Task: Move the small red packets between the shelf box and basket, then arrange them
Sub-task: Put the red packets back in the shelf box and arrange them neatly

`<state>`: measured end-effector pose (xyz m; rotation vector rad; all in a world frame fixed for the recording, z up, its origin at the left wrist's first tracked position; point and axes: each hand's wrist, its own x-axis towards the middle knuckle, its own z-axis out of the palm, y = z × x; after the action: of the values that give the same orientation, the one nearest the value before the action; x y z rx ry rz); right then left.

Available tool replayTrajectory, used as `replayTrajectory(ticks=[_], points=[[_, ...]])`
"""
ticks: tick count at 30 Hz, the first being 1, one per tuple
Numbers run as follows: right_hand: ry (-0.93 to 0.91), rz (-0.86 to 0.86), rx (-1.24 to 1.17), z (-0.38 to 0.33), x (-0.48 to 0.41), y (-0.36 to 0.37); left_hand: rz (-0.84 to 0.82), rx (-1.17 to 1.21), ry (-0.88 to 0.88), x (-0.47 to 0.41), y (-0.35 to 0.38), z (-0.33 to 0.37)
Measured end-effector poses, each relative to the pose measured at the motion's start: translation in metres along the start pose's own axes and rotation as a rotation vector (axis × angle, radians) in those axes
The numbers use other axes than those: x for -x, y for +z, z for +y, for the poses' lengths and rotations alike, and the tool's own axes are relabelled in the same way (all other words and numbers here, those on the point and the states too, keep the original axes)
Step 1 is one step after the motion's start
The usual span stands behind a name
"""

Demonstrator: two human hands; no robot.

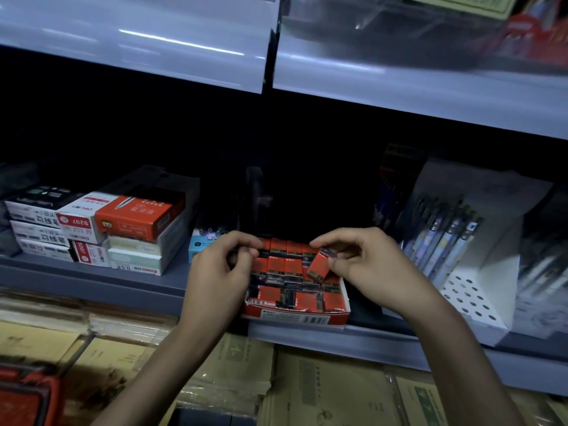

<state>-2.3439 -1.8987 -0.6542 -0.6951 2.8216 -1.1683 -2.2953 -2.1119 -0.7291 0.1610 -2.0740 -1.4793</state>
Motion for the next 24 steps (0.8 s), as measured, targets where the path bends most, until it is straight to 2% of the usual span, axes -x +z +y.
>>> replayTrajectory(ticks=[4, 10, 24], points=[[0.048, 0.086, -0.018, 0.001, -0.007, 0.012, -0.007, 0.003, 0.003, 0.000, -0.001, -0.002], [0.068, 0.135, 0.084, 0.001, -0.008, 0.024, -0.003, 0.007, -0.004, 0.000, 0.000, 0.000], [0.032, 0.101, 0.117, 0.008, -0.006, 0.023, -0.011, 0.001, -0.022, 0.000, 0.000, 0.003]])
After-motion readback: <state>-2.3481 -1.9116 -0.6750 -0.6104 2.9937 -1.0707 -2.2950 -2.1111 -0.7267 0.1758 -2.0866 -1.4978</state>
